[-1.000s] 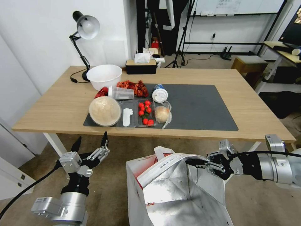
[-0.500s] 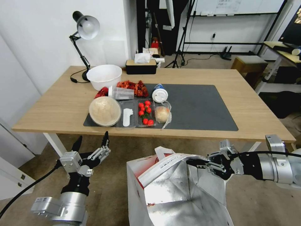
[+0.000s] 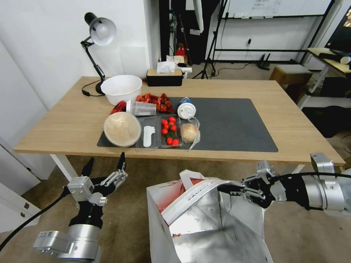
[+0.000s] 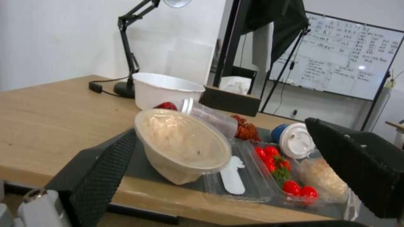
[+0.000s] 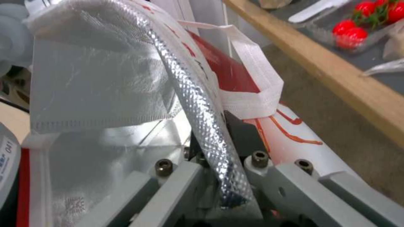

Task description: Pick up the food delivery bag from the floor and place it on the table.

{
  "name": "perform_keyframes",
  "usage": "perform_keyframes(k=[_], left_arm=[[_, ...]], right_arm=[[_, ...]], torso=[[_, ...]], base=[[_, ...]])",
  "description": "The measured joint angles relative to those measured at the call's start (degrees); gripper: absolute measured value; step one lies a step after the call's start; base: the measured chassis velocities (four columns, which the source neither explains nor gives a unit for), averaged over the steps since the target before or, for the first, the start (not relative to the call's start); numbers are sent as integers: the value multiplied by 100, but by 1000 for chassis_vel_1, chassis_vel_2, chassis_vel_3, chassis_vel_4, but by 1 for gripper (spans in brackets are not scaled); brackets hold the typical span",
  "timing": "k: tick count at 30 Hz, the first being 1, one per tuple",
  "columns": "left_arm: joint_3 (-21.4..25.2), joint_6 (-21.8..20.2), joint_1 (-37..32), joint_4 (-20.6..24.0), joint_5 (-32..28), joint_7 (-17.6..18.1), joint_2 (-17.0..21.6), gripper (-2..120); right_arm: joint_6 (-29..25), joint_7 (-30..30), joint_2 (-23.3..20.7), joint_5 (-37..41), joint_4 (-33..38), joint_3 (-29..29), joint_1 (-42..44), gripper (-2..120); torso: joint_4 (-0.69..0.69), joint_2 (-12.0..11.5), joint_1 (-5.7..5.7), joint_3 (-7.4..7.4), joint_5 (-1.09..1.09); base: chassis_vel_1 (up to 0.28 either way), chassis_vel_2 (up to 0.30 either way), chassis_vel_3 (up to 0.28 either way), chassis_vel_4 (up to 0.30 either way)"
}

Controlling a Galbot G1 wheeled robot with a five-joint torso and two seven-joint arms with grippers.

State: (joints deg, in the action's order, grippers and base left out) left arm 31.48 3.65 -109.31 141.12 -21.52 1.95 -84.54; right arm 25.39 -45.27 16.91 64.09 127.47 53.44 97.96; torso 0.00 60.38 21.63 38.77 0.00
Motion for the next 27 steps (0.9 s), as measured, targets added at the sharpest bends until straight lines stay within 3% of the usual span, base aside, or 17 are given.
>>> perform_keyframes(k=[8, 18, 27], left_arm=[[78, 16, 26, 9, -16, 7, 45, 100], [81, -47, 202, -44, -89, 34, 86, 100], [78, -6, 72, 35, -81, 44, 73, 100]], right_arm=[[152, 141, -331, 612, 10, 415, -1, 0], [473, 442, -785, 1866, 90, 1450, -139, 0], [478, 819, -782, 2860, -157, 2434, -226, 0]], torso=[[0, -7, -4, -5, 0], [0, -13, -6, -8, 0], [0, -17, -8, -10, 0]], base=[[0, 0, 0, 0], [0, 0, 0, 0], [0, 0, 0, 0]])
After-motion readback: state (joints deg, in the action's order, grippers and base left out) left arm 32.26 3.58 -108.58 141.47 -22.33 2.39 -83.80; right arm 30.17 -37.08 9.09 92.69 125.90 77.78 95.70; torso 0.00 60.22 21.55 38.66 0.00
